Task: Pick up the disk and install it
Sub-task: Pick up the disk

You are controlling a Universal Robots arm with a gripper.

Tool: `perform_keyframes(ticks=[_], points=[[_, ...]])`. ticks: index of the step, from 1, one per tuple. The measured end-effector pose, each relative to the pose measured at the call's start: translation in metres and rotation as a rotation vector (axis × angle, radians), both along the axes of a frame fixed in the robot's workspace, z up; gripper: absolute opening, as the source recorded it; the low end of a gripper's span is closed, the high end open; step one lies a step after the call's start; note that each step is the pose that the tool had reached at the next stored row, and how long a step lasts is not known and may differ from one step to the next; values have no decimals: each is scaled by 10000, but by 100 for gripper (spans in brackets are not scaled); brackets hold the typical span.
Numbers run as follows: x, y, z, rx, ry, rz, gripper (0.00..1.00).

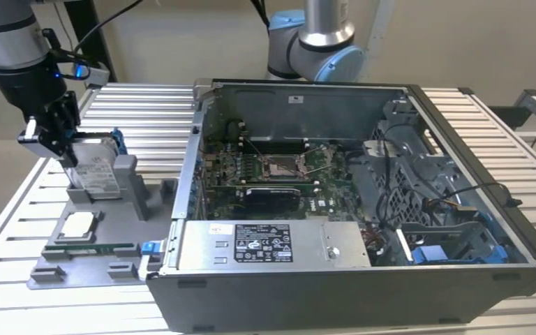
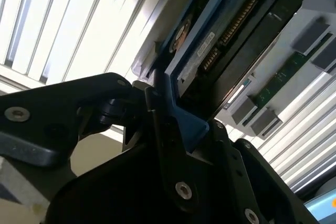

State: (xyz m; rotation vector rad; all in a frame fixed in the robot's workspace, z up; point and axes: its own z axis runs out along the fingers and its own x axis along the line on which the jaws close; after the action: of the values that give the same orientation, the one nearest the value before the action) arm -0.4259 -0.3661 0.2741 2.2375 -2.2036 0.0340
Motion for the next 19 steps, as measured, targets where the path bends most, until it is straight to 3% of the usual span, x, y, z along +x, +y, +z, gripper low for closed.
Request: perform_keyframes(ticks=[8,19], points=[[0,0,-8,1,-1,0,0],[0,1,89,-6,-1,0,0]])
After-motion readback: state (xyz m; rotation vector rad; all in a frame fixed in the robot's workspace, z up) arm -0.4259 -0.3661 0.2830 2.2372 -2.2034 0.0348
